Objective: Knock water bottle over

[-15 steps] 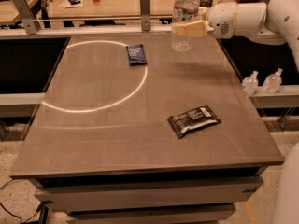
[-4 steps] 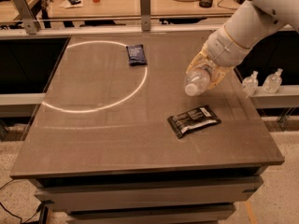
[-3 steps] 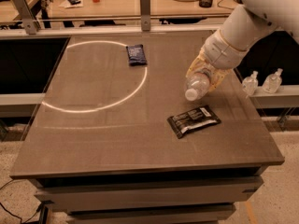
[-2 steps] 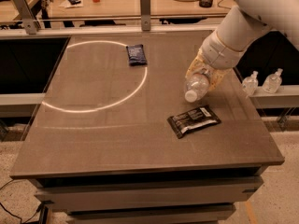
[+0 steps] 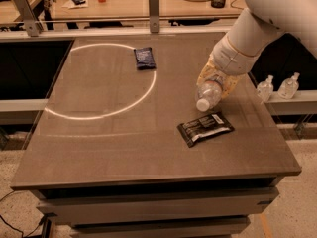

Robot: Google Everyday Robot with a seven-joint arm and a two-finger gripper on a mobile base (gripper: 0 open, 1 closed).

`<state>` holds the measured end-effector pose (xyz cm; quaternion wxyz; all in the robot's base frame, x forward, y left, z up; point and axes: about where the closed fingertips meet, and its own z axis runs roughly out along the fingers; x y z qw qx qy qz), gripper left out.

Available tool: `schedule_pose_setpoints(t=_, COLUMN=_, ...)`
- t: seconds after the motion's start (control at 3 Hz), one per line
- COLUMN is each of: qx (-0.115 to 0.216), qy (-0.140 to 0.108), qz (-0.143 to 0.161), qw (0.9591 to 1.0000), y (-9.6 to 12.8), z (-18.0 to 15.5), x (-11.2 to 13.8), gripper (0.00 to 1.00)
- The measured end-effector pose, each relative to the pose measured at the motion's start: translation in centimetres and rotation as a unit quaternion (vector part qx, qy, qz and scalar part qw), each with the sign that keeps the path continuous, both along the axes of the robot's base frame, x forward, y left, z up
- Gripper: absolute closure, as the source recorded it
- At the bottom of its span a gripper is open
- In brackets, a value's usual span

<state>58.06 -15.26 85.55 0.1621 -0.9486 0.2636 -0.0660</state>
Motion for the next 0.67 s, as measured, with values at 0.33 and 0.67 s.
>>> schedule_pose_setpoints(t=0.33, qx=0.000, qy=0.001, qz=0.001, qw=1.0000, y=0.11, z=-0.18, x=0.04, gripper=0.81)
schedule_pose_setpoints(t=0.67, qx=0.000, qy=0.002, qz=0.002, qw=1.0000, y=0.21, z=-0.33, x=0.07, gripper=0.59)
